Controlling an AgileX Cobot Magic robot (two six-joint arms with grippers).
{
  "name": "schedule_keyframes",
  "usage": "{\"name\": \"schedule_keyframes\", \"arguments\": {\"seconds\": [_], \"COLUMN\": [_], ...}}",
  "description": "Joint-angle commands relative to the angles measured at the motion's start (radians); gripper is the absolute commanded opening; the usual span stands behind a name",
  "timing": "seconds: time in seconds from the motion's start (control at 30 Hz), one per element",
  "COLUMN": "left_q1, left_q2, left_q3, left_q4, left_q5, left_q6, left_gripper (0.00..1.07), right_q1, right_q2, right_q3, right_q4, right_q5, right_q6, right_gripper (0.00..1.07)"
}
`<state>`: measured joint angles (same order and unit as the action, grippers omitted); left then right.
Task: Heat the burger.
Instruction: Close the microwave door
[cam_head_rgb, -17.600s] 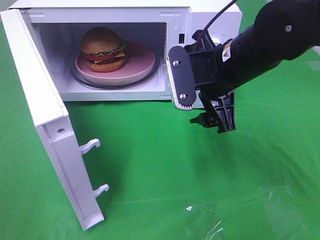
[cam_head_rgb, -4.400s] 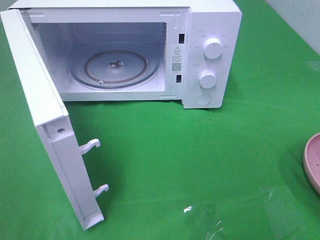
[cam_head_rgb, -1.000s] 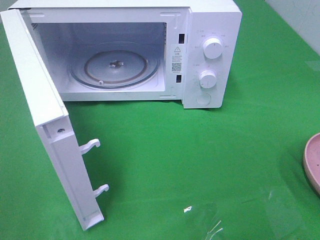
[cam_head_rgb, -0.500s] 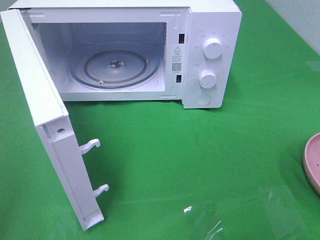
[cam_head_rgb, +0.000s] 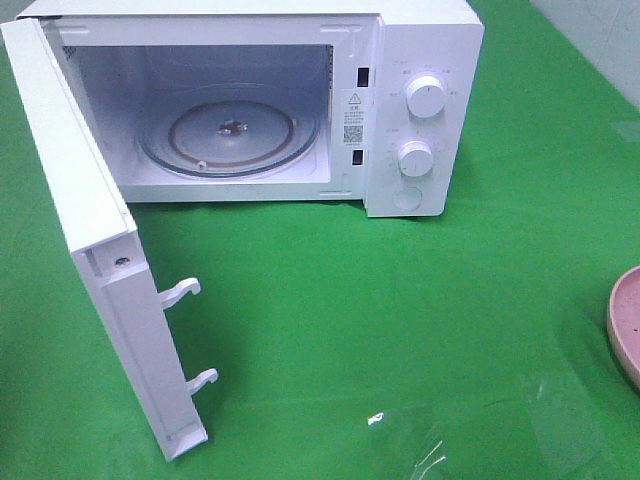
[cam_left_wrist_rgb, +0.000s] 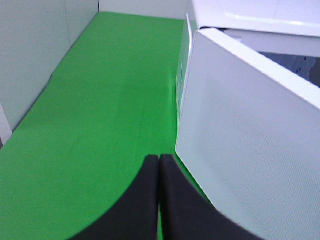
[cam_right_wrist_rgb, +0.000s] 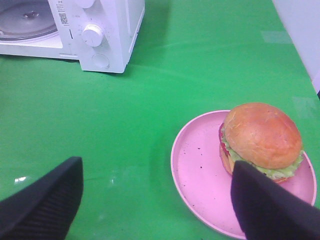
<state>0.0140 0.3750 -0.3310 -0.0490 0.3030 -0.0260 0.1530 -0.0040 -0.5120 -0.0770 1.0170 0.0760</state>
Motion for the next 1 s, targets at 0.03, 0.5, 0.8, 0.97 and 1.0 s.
{"name": "schedule_keyframes", "arguments": {"seconds": [0.03, 0.5, 0.8, 0.97, 1.0], "left_q1": [0.001, 0.001, 0.000, 0.000, 0.000], "left_q2": [0.002, 0.282, 0.562, 0.702, 0.702], "left_q3": [0.051, 0.189, 0.186, 0.179, 0.179], "left_q4": [-0.001, 0.027, 0.176, 0.348, 0.348], "left_q5": [-0.165, -0.671, -0.898, -1.060, -1.060], "left_q6": [-0.006, -0.006, -0.087, -0.207, -0.207], "left_gripper": [0.00, 0.00, 0.00, 0.00, 0.00], "right_q1": [-0.003, -0.003, -0.003, -0.003, -0.003], "right_q2": [-0.025, -0.025, -0.025, -0.025, -0.025], "right_q3": [0.004, 0.004, 0.004, 0.004, 0.004], "right_q4": [0.000, 0.000, 0.000, 0.000, 0.000], "right_q5": [-0.013, -0.013, -0.013, -0.013, -0.013], "right_q6": [-0.009, -0.009, -0.009, -0.009, -0.009], "right_gripper": [0.76, 0.76, 0.76, 0.76, 0.76]}}
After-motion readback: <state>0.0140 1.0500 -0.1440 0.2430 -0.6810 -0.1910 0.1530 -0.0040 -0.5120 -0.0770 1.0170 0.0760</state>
